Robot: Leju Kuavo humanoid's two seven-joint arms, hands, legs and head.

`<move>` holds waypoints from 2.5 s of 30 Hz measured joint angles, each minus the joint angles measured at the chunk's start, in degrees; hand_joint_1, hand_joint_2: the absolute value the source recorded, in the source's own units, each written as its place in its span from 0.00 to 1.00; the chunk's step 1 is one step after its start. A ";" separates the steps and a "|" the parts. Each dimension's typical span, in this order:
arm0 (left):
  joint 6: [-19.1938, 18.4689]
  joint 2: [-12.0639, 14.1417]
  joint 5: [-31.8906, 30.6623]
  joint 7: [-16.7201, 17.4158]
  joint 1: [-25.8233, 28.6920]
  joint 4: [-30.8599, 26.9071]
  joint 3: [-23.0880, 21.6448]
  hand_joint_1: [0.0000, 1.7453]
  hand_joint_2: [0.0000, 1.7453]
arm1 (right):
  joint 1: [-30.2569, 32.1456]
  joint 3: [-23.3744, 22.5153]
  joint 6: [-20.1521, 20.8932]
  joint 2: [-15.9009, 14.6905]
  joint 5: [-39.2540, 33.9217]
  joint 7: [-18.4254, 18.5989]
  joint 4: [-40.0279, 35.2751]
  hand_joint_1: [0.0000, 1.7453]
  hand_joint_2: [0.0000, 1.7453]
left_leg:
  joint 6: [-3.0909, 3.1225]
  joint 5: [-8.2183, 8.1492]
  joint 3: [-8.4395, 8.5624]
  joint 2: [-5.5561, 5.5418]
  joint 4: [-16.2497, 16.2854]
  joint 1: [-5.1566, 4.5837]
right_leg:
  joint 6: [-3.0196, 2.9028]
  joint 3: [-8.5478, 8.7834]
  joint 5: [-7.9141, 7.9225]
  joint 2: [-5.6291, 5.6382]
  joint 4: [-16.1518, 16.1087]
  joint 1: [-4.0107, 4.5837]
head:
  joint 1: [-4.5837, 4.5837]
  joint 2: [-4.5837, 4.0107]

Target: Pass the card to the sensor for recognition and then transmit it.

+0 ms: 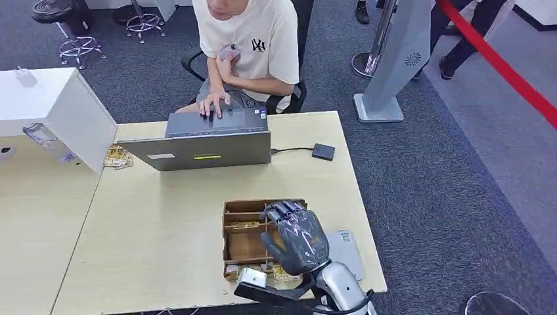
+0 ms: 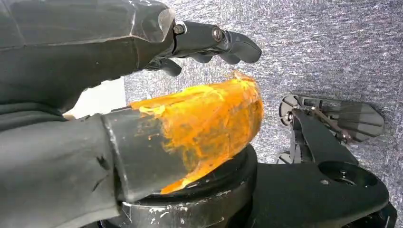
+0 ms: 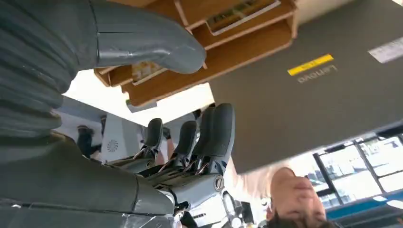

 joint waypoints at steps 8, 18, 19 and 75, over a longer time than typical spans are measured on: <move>0.00 0.02 0.00 0.00 0.00 0.09 0.00 0.00 0.00 | -0.06 -2.56 -0.61 0.68 0.33 0.02 2.63 0.46 1.00 | 0.00 0.00 0.00 0.00 0.00 0.00 | 0.00 0.00 0.00 0.00 0.00 0.00 | 0.00 0.00; -0.02 0.24 0.00 0.00 0.00 0.09 0.00 0.00 0.00 | -0.97 -4.77 -1.05 1.07 0.61 0.02 2.08 0.49 1.00 | 0.00 0.00 0.00 0.00 0.00 0.00 | 0.00 0.00 0.00 0.00 0.00 0.00 | 0.00 0.00; -0.02 0.26 0.00 0.00 0.00 0.09 0.00 0.00 0.00 | -1.06 -4.90 -1.05 1.09 0.57 0.02 2.03 0.48 1.00 | 0.00 0.00 0.00 0.00 0.00 0.00 | 0.00 0.00 0.00 0.00 0.00 0.00 | 0.00 0.00; -0.07 0.33 0.00 -0.57 0.00 0.11 0.00 0.00 0.00 | -3.01 -9.79 -0.76 1.42 0.68 -0.35 7.81 1.00 1.00 | 0.00 0.00 0.00 0.00 0.00 0.00 | 0.00 0.00 0.00 0.00 0.00 0.00 | 0.00 0.00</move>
